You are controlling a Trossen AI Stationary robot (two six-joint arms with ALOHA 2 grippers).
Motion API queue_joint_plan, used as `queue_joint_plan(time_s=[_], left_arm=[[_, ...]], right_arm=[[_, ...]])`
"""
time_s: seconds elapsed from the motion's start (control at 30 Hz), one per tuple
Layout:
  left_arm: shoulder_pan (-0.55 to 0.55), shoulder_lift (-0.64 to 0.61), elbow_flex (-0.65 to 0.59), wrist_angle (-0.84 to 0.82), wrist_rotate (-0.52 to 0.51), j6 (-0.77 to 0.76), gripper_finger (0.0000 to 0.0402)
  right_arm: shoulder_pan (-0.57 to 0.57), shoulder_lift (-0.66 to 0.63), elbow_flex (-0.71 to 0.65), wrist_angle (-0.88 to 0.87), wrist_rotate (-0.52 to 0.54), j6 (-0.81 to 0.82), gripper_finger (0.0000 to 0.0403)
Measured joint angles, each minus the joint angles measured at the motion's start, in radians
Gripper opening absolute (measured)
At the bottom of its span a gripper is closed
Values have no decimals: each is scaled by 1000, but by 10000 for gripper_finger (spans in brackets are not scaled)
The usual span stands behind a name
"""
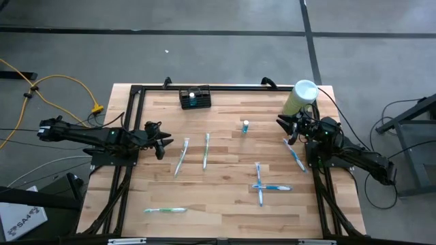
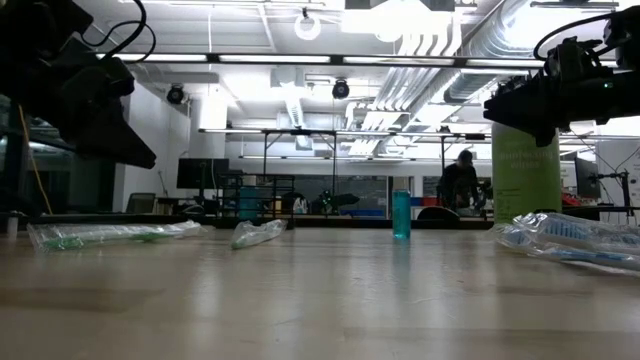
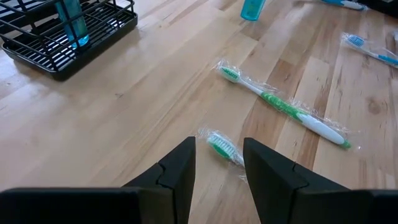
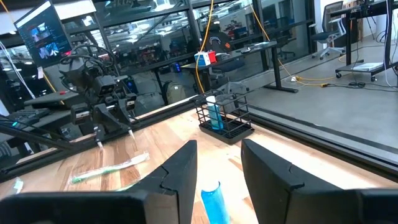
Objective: Pick & Place toothbrushing station
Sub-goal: Put the blue mouthwash bottle into the wire organizer
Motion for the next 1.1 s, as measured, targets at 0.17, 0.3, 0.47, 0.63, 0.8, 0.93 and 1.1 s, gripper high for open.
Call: queue_joint_plan(time_s=[0.17,0.3,0.47,0.63,0.8,0.93,1.1], left_arm=[[0,0,0,0,0,0,131],[0,0,0,0,0,0,131],[0,0,0,0,0,0,131],[0,0,0,0,0,0,131],[0,0,0,0,0,0,131],[0,0,0,0,0,0,131],[0,0,0,0,0,0,131]], right_arm=[[0,0,0,0,0,0,117],[0,0,0,0,0,0,117],[0,0,0,0,0,0,117],[0,0,0,0,1,0,117],[0,0,0,6,0,-2,117],[0,0,3,62,-40,-3,117],[5,32,48,125,-137,-57,117]])
